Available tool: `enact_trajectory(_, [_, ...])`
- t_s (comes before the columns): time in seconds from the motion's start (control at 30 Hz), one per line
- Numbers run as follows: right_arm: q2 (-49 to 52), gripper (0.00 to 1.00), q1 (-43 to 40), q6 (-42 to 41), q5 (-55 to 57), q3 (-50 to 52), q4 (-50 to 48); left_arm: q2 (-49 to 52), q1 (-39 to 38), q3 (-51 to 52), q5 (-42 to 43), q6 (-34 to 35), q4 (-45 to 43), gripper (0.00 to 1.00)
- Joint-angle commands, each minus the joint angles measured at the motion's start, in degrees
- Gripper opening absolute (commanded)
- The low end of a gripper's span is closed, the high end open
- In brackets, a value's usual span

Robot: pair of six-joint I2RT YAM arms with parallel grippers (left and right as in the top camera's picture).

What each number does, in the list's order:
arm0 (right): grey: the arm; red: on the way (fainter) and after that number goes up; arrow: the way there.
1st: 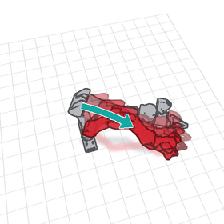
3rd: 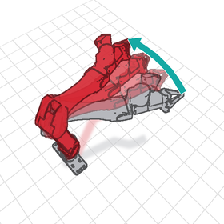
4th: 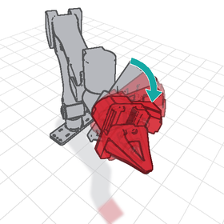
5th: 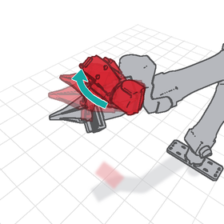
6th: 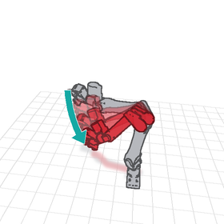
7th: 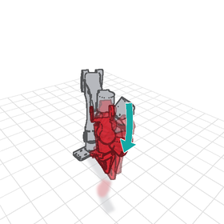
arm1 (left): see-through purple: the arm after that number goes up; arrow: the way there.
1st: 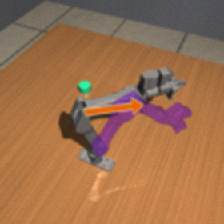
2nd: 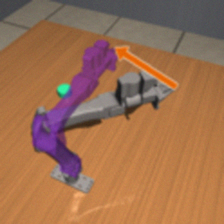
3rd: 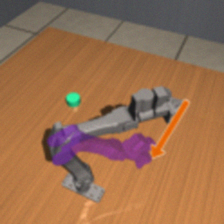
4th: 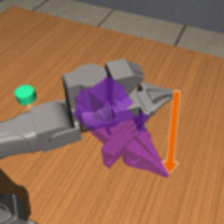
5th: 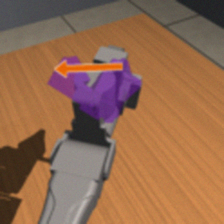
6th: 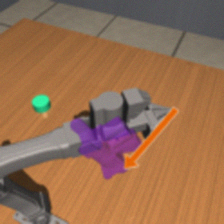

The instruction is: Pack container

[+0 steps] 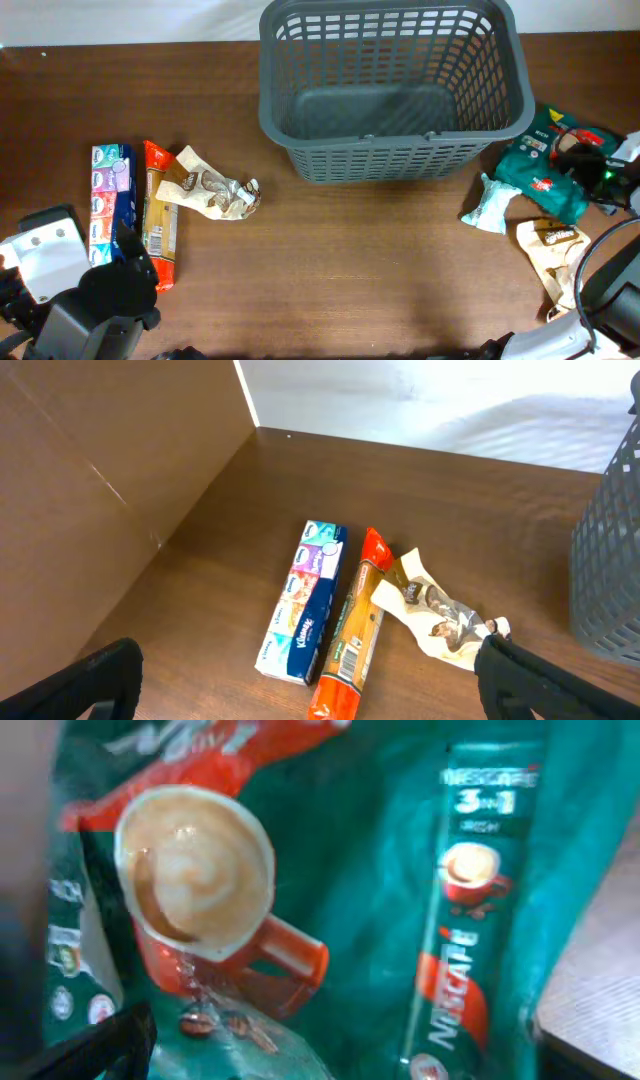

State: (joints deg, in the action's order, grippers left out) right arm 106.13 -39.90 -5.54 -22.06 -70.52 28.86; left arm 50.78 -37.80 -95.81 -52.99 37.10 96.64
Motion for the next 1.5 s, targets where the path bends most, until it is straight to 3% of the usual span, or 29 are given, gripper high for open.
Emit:
enact_trajectory(0.0, [0.4,0.99,0.6,-4.9,-3.4,-1.0,-2.0,0.0,0.2,0.2,-0.9,-0.9,0.0,0.99])
enact_trajectory(0.6, [7.6,0.99,0.5,-4.8,0.2,-1.0,0.0,0.0,0.2,0.2,-0.8,-0.9,0.0,0.99])
enact_trajectory(0.67, [9.0,0.77,0.5,-4.0,0.3,-0.9,0.6,0.0,0.2,0.2,-0.8,-1.8,0.0,0.99])
enact_trajectory(0.7, [9.4,0.62,0.5,-3.0,0.2,-0.9,0.7,0.0,0.2,0.2,-0.8,-2.1,0.0,0.99])
enact_trajectory(0.73, [9.6,0.39,0.5,-1.6,0.2,-0.9,1.0,0.0,0.2,0.2,-0.8,-2.1,0.0,0.99])
enact_trajectory(0.83, [9.7,0.04,0.5,0.8,0.2,-0.9,1.7,0.0,0.2,0.2,-0.8,-2.1,0.0,0.99])
enact_trajectory(1.13, [7.6,0.04,0.5,0.7,-4.4,-1.2,7.3,0.0,0.2,0.2,-0.9,-3.4,0.0,0.99])
enact_trajectory(1.47, [-15.0,0.04,0.6,2.2,-3.8,-21.1,21.4,0.0,0.2,0.2,-0.9,-3.4,0.0,0.99])
